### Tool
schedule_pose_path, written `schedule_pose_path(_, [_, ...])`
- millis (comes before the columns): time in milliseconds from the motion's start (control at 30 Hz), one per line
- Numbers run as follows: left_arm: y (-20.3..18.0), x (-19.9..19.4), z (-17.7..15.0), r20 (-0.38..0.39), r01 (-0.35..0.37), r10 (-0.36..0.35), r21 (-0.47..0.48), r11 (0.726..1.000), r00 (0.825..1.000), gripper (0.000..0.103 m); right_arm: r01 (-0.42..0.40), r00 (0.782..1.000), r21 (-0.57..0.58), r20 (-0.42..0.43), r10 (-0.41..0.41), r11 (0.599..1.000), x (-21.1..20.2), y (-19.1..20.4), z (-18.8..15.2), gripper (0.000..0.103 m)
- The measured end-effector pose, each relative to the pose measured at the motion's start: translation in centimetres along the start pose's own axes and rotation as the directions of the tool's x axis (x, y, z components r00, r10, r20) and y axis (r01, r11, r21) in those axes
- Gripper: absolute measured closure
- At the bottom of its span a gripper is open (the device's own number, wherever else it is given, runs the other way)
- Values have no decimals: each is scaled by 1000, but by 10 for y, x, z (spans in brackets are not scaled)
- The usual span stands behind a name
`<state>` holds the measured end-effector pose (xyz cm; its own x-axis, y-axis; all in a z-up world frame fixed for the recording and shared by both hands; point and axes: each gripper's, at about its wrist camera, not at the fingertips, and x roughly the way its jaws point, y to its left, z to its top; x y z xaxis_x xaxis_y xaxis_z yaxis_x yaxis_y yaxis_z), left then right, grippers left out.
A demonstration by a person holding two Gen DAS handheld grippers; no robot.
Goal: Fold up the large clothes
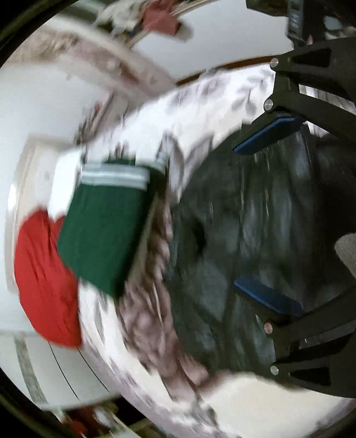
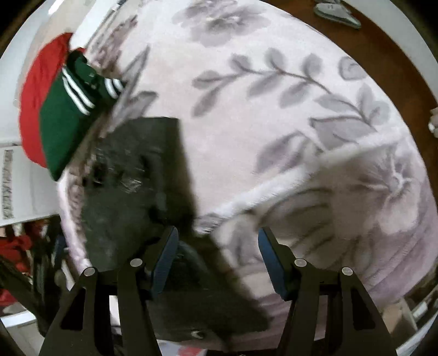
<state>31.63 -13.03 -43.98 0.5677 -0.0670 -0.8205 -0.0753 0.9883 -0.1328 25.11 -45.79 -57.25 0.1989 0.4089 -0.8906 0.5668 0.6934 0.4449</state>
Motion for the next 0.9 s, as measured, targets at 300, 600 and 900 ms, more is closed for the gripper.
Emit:
schedule_pose_path(300, [129, 66, -26, -229, -430, 431, 57, 901, 873, 11, -41, 989, -162, -147, 17, 986, 85, 91, 28, 40])
schedule_pose_path(600, [187, 125, -44, -316, -366, 331, -57, 929, 889, 0, 218, 965, -380, -52, -256, 899, 139, 115, 23, 88])
schedule_pose_path(900, [158, 52, -39, -174, -432, 424, -12, 902, 889, 0, 152, 970, -329, -129, -204, 932, 96, 101, 26, 65])
